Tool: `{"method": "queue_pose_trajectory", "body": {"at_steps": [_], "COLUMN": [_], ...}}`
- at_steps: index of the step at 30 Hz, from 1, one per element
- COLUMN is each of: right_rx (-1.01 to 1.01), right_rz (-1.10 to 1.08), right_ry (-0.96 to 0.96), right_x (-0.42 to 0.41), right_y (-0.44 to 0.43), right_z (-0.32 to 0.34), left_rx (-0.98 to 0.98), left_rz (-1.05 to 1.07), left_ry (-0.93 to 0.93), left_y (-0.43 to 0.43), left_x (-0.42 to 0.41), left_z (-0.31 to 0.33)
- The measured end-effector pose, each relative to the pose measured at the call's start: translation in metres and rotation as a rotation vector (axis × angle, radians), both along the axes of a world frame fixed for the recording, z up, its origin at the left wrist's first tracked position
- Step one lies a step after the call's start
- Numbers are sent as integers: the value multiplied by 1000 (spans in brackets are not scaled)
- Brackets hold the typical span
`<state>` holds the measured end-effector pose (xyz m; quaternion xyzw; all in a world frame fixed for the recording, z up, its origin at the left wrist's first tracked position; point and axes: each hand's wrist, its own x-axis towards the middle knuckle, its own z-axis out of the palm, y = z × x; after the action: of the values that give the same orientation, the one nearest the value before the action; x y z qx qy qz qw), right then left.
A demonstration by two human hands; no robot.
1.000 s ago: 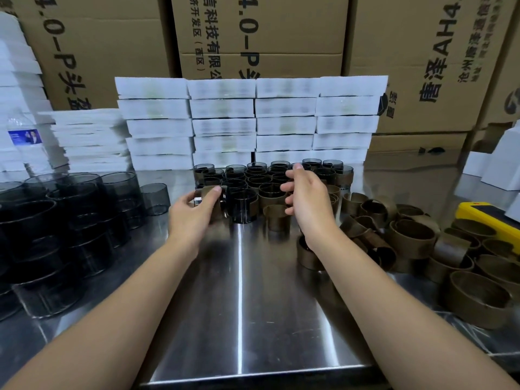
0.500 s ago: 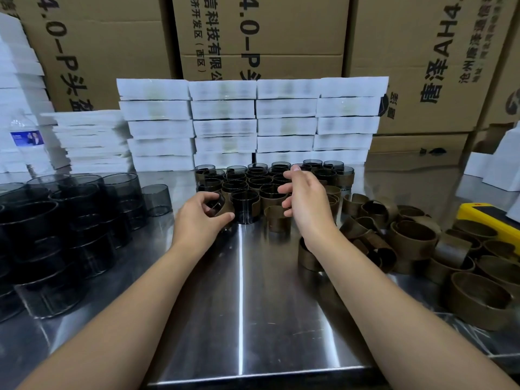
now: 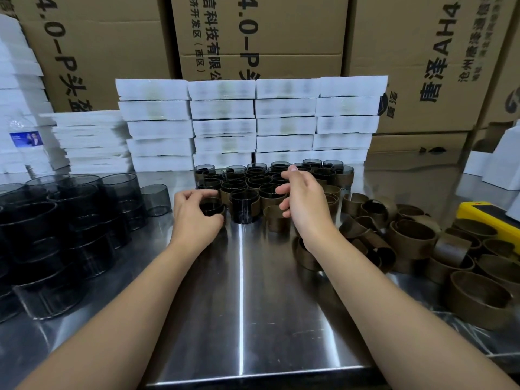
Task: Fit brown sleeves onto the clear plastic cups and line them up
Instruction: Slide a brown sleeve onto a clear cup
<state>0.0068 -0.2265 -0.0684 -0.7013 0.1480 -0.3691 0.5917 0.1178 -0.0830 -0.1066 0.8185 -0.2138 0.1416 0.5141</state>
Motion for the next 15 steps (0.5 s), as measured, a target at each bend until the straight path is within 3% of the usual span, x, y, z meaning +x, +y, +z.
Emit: {"method": "queue_pose_trajectory", "body": {"at_steps": [6, 11, 15], "right_rx": [1, 4, 12], "right_rz": [3, 12, 17], "right_ry": [0, -1, -2], "right_x": [-2, -3, -2], "right_y": [0, 1, 1], "right_z": [1, 1, 2], "left_rx": [24, -136, -128], "left_rz": [242, 169, 143], "left_ry": [199, 355, 311], "left_y": [2, 4, 2], "left_x": [8, 11, 12], "left_z": [0, 0, -3]}}
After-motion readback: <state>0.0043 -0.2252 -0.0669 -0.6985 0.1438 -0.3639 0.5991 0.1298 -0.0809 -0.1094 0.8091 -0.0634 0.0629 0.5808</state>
